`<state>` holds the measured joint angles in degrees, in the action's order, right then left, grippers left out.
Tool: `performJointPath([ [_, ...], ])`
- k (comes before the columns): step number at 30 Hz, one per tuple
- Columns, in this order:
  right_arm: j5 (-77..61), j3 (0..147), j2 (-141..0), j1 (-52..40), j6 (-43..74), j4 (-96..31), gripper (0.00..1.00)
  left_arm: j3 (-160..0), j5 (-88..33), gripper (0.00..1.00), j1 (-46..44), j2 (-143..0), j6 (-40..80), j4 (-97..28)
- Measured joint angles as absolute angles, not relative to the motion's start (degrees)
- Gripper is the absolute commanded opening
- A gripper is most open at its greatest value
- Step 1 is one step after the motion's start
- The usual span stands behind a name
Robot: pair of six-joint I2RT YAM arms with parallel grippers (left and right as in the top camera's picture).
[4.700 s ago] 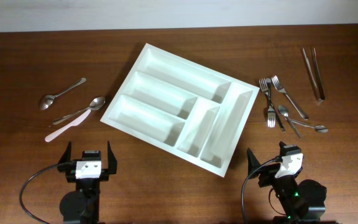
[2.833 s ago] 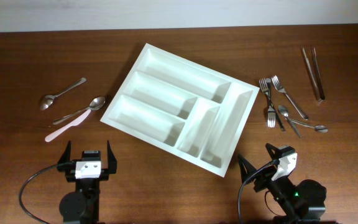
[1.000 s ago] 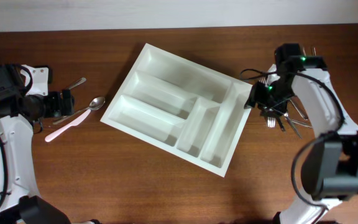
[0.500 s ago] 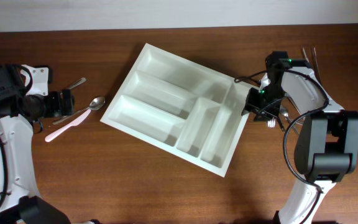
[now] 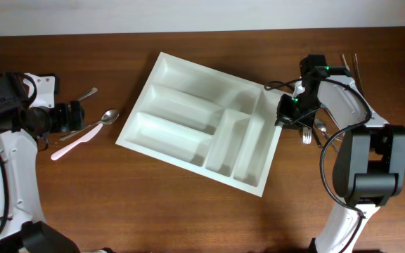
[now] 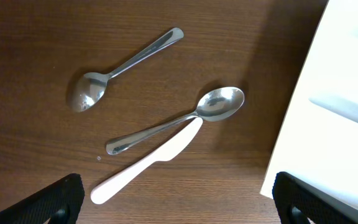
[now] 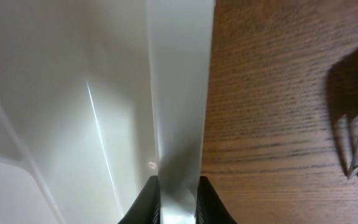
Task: Pack container
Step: 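Push the white tray's right edge with the right gripper to straighten it, then move the right gripper to the metal tongs and close on them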
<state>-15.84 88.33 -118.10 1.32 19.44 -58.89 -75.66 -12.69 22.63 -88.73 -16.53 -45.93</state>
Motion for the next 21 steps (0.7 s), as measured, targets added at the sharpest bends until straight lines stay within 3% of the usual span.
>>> performJointPath([
  [3, -14.3, 88.4, -117.9, 1.1, 17.7, -57.7, 0.05, -75.7, -12.7, 0.99, 22.6, -88.7, -16.5, -45.9],
  [21, -8.8, 88.7, -117.9, 1.0, -0.2, -45.6, 0.04, -75.7, -12.7, 0.99, 22.6, -88.7, -16.5, -45.9],
])
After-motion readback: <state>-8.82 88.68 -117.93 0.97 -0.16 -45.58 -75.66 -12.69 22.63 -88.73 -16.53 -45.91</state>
